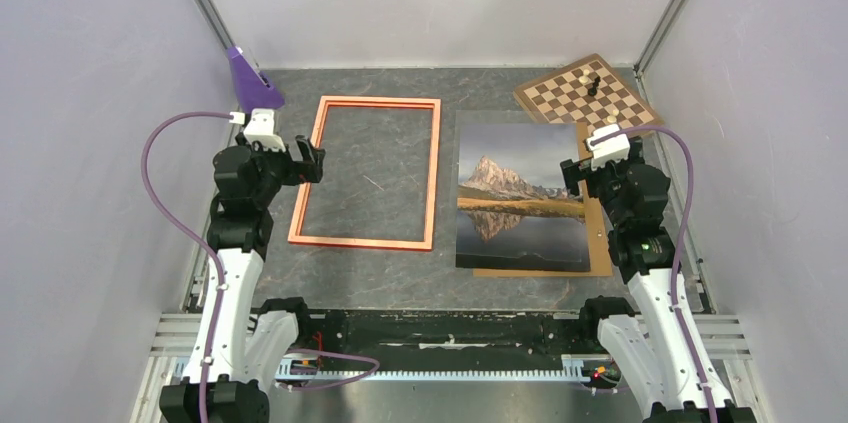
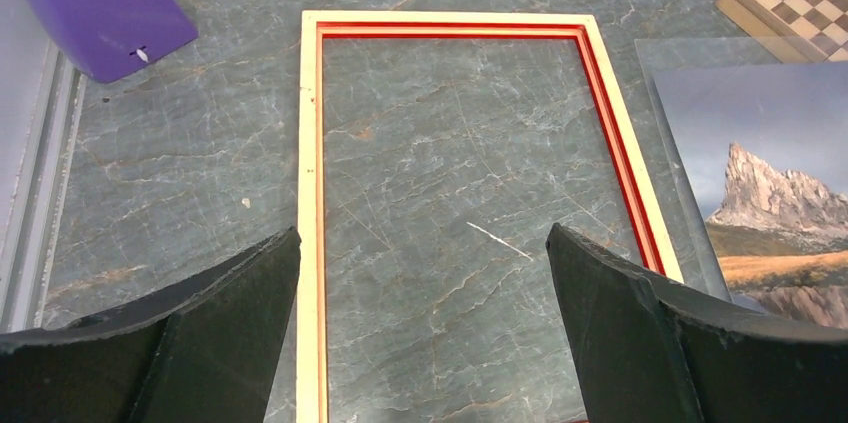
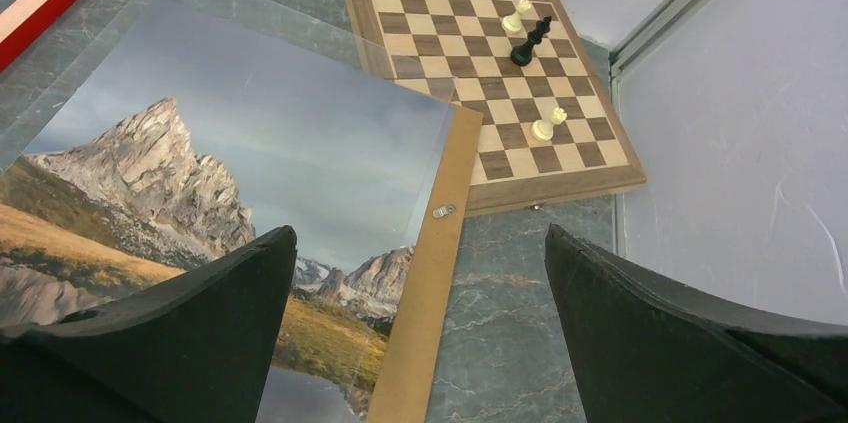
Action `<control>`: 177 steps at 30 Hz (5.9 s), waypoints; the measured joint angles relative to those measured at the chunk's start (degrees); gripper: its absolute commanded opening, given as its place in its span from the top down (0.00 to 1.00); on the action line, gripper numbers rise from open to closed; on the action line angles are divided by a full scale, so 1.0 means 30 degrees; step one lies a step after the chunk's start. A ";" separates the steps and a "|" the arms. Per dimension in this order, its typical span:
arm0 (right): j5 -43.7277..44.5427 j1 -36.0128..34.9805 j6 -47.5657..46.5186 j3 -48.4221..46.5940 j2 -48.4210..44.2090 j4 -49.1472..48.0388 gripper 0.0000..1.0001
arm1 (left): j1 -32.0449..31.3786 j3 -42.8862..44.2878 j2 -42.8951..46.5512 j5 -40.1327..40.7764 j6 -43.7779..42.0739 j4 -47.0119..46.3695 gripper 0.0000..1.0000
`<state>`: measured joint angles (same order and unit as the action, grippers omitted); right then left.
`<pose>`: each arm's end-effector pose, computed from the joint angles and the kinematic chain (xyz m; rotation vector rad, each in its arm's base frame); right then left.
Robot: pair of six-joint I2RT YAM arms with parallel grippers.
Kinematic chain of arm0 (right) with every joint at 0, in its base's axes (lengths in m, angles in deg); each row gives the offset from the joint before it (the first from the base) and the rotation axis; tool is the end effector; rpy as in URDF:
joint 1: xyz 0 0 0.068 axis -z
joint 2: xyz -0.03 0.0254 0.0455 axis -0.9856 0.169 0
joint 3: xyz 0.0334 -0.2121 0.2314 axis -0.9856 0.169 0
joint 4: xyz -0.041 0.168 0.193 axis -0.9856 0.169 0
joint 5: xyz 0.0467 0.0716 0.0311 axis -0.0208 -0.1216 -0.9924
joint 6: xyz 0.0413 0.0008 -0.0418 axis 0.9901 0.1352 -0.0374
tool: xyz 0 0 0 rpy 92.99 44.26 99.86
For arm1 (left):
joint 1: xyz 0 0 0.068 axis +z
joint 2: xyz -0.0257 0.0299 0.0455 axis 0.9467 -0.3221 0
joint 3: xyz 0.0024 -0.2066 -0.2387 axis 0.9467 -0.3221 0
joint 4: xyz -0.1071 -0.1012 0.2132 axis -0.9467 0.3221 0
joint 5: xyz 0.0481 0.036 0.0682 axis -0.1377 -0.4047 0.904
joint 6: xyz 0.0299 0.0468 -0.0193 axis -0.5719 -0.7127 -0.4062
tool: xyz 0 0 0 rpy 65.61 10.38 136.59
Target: Put the photo into the frame
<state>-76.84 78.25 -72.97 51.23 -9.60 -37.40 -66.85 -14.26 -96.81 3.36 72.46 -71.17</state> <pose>0.1416 0.0083 0.3238 -0.4013 1.7245 -0.1649 0.1637 0.0016 0.3511 0.0778 1.8202 -0.2094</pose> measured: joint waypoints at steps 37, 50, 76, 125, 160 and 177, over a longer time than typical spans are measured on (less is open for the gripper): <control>0.1151 -0.0007 0.1239 -0.5428 1.0426 0.1705 0.04 | -0.0124 0.1596 -0.1763 -0.4058 -0.1428 0.2237 0.00; -0.1443 -0.0007 -0.1698 -0.1450 0.6681 0.3045 0.02 | -0.5581 0.3053 -0.5865 -0.5319 -0.2900 0.4058 0.00; -0.2361 -0.0109 -0.2499 0.2259 0.6564 -0.0117 0.02 | -1.1118 2.5274 -2.8181 -0.6149 0.2339 0.6637 0.01; -0.1545 -0.0291 -0.2834 0.2412 1.0309 -0.1384 0.02 | -1.0673 1.9147 -2.8837 -1.0134 0.4539 0.3650 0.18; -0.1494 -0.0291 -0.2820 0.2266 1.0513 -0.1392 0.02 | -0.9981 1.5395 -2.8166 -1.4090 0.8757 -0.1902 0.55; -0.1486 -0.0291 -0.2805 0.2157 1.0630 -0.1406 0.02 | -1.1060 1.4659 -2.8064 -1.4775 0.9792 -0.3745 0.60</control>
<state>-81.30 77.38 -81.39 57.70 22.29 -41.62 -100.03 29.72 -181.01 -40.96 101.84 -82.41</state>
